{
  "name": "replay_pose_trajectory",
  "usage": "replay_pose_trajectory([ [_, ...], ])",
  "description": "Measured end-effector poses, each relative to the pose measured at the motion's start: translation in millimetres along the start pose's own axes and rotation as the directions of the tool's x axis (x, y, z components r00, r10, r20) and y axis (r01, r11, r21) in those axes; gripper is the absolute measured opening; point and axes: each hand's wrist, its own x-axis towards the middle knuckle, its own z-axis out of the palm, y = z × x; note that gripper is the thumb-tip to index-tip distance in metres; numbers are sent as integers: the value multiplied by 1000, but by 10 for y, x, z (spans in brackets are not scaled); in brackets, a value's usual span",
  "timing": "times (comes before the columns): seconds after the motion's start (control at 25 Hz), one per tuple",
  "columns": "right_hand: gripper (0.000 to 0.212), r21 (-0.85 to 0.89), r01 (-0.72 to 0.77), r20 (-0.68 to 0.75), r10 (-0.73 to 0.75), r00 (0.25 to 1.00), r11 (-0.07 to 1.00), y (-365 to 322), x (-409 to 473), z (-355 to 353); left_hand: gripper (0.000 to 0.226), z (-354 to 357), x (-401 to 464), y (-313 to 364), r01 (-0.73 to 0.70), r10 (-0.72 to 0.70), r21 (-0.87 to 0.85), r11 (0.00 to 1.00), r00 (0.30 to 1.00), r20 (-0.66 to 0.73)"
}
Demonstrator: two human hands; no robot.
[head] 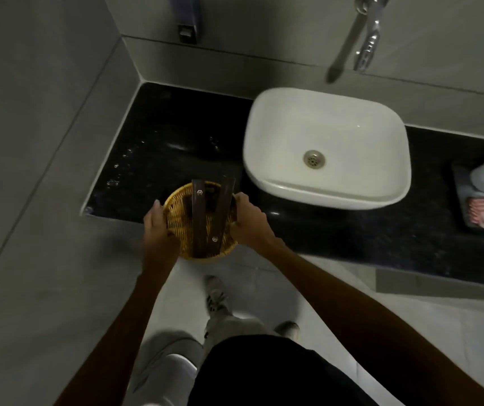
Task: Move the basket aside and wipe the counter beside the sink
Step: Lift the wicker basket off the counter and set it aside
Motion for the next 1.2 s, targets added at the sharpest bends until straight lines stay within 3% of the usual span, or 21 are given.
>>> replay_pose_trajectory([
  [0.16, 47, -13, -82, -47, 81, 996, 997, 780, -718, -417, 74, 603, -818, 389, -93, 91, 40, 995, 995, 45],
  [0.44, 43, -4, -293, -194, 286, 938, 956, 1639, -1137, -940, 80, 1345, -1096, 970, -201, 206, -48, 978, 923, 326],
  [0.56, 51, 57, -312, -229, 316, 920, 948, 1687, -1041, -987, 74, 1495, -878, 1068, -252, 246, -27, 967, 912, 329],
  [0.68, 65, 128, -315, -220, 336, 916, 941, 1688, -919, -935, 71, 1575, -651, 996, -216, 217, -45, 975, 911, 351],
  [0.76, 63, 157, -316, -235, 346, 908, 936, 1718, -894, -906, 68, 1595, -617, 955, -234, 220, 4, 972, 918, 329],
  [0.84, 61, 45, -313, -351, 308, 884, 949, 1791, -934, -934, 65, 1632, -673, 968, -356, 315, 137, 924, 915, 254],
  [0.92, 63, -200, -331, -488, 199, 850, 922, 1970, -1024, -1015, 62, 1714, -781, 1083, -555, 501, 184, 812, 822, 269],
  [1.0, 65, -325, -374, -522, 166, 837, 869, 2177, -1163, -1147, 61, 1868, -901, 1327, -735, 667, 154, 660, 668, 329],
  [1.08, 64, -326, -418, -526, 205, 826, 848, 2399, -1255, -1344, 62, 2071, -973, 1668, -807, 726, 121, 578, 576, 376],
  [1.2, 62, -226, -491, -579, 289, 762, 841, 2761, -1306, -1772, 68, 2416, -1054, 2223, -840, 739, 119, 529, 525, 421],
])
